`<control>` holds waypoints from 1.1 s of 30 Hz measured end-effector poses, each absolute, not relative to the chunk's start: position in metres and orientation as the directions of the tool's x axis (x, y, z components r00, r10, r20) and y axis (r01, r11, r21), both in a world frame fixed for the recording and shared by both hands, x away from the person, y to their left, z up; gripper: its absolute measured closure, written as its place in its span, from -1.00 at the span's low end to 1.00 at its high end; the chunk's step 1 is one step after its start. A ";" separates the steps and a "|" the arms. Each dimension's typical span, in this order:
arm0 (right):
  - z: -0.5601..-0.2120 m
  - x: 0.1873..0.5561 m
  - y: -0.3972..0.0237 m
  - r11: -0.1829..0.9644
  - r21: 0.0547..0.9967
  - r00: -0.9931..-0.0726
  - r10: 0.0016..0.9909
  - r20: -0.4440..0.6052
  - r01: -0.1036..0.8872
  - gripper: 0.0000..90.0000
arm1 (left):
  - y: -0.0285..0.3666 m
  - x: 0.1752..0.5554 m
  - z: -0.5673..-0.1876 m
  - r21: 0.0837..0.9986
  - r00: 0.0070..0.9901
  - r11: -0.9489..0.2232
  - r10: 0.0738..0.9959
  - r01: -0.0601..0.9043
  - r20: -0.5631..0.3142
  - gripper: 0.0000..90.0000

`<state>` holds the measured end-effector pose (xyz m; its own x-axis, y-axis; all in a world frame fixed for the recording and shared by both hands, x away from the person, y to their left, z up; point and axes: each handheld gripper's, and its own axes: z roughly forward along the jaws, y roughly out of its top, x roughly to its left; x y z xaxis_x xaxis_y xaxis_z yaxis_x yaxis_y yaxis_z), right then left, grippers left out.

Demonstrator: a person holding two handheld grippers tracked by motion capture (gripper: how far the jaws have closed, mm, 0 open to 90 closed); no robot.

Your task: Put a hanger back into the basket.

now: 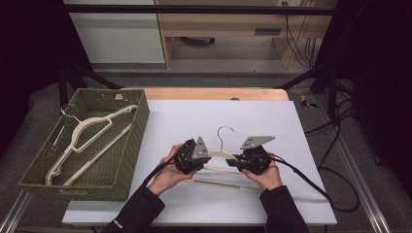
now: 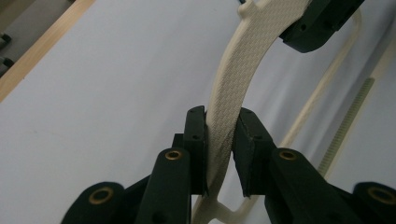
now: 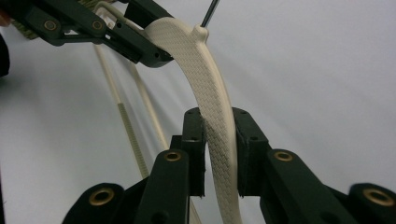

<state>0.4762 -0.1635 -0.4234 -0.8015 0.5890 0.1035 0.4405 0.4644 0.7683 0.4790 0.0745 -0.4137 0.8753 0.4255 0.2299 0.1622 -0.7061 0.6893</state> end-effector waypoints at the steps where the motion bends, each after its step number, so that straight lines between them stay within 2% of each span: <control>1: -0.423 0.476 -0.164 0.464 0.768 -0.801 0.589 0.103 0.440 0.74 | 0.074 0.479 -0.414 0.689 0.875 -0.706 0.426 0.162 0.230 0.61; 4: -0.421 0.471 -0.165 0.488 0.766 -0.829 0.551 0.101 0.418 0.79 | 0.083 0.473 -0.406 0.724 0.885 -0.666 0.432 0.182 0.174 0.43; 7: -0.419 0.469 -0.166 0.489 0.769 -0.841 0.529 0.116 0.413 0.81 | 0.090 0.469 -0.401 0.762 0.881 -0.614 0.454 0.204 0.130 0.05; 8: -0.417 0.468 -0.167 0.486 0.773 -0.849 0.514 0.124 0.408 0.82 | 0.093 0.468 -0.399 0.775 0.879 -0.596 0.462 0.210 0.117 0.05; 9: -0.415 0.466 -0.168 0.481 0.782 -0.861 0.490 0.134 0.396 0.86 | 0.101 0.464 -0.395 0.799 0.871 -0.556 0.483 0.229 0.087 -0.15; 10: -0.413 0.464 -0.168 0.474 0.785 -0.864 0.482 0.148 0.399 0.88 | 0.104 0.462 -0.394 0.807 0.866 -0.542 0.494 0.234 0.080 -0.25; 13: -0.407 0.459 -0.168 0.473 0.792 -0.872 0.467 0.148 0.387 0.93 | 0.113 0.458 -0.391 0.819 0.857 -0.520 0.511 0.243 0.071 -0.45; 14: -0.405 0.458 -0.168 0.474 0.792 -0.873 0.465 0.146 0.385 0.93 | 0.122 0.455 -0.389 0.830 0.854 -0.494 0.519 0.258 0.044 -0.48; 18: -0.399 0.454 -0.167 0.460 0.804 -0.888 0.426 0.172 0.377 0.93 | 0.137 0.448 -0.386 0.850 0.857 -0.448 0.516 0.277 -0.007 -0.55; 25: -0.391 0.445 -0.155 0.477 0.815 -0.915 0.375 0.150 0.330 0.93 | 0.142 0.442 -0.383 0.854 0.863 -0.445 0.506 0.270 -0.009 -0.50; 30: -0.390 0.439 -0.143 0.504 0.811 -0.934 0.330 0.138 0.298 0.93 | 0.136 0.438 -0.386 0.832 0.888 -0.492 0.461 0.257 -0.001 -0.23; 33: -0.390 0.437 -0.140 0.515 0.808 -0.939 0.318 0.131 0.287 0.93 | 0.134 0.437 -0.388 0.822 0.893 -0.508 0.450 0.259 -0.004 0.02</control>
